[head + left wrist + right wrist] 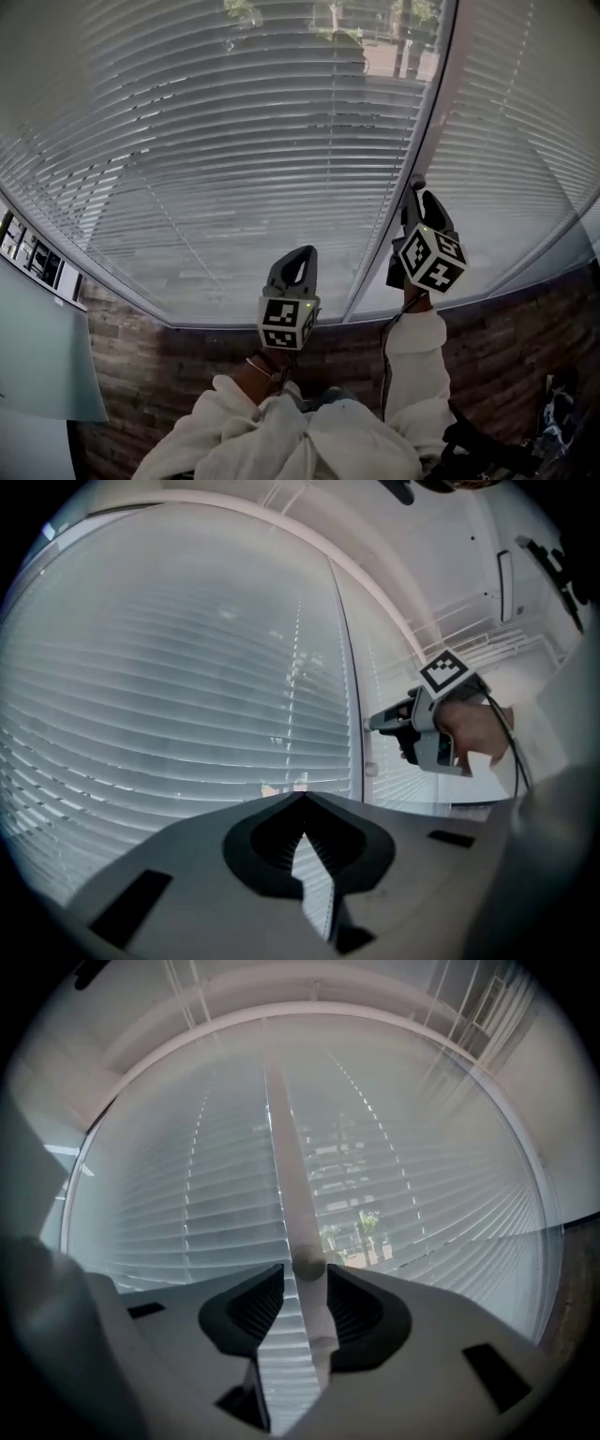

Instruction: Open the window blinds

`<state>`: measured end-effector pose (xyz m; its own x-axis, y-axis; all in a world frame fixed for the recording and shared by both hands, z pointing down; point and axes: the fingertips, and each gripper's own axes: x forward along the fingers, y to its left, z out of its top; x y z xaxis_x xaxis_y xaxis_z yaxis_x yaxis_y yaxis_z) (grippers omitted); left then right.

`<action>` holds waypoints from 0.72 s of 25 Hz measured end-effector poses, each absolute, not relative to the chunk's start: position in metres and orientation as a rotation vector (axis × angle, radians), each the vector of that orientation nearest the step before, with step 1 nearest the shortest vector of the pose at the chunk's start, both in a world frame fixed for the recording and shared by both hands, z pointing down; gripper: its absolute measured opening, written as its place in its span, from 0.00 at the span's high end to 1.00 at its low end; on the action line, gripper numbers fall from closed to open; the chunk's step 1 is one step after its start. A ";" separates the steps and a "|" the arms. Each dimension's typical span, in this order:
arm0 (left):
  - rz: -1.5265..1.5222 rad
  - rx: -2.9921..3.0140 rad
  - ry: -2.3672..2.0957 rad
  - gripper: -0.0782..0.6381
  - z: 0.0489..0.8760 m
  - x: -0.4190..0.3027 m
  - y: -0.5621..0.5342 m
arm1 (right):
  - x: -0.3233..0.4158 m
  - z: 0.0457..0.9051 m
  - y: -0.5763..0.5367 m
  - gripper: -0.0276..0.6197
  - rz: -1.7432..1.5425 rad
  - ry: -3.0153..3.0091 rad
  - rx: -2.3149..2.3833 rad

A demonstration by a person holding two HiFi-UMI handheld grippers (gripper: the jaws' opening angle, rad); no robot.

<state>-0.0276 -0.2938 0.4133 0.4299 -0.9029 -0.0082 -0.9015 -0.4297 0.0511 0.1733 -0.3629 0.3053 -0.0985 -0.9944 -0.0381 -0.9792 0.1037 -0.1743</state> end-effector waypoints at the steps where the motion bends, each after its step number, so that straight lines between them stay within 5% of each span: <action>1: -0.058 2.627 -1.654 0.89 0.412 -0.025 -0.294 | 0.174 0.303 -0.365 0.76 -0.152 2.226 -2.005; 18: -0.074 2.658 -1.651 0.89 0.406 -0.009 -0.300 | 0.176 0.305 -0.384 0.76 -0.875 1.748 -1.431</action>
<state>-0.0092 -0.3003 0.4060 0.4422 -0.8962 -0.0341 -0.8957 -0.4433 0.0352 0.1761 -0.3840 0.3052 -0.1408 -0.9849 -0.1009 -0.5090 0.1594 -0.8459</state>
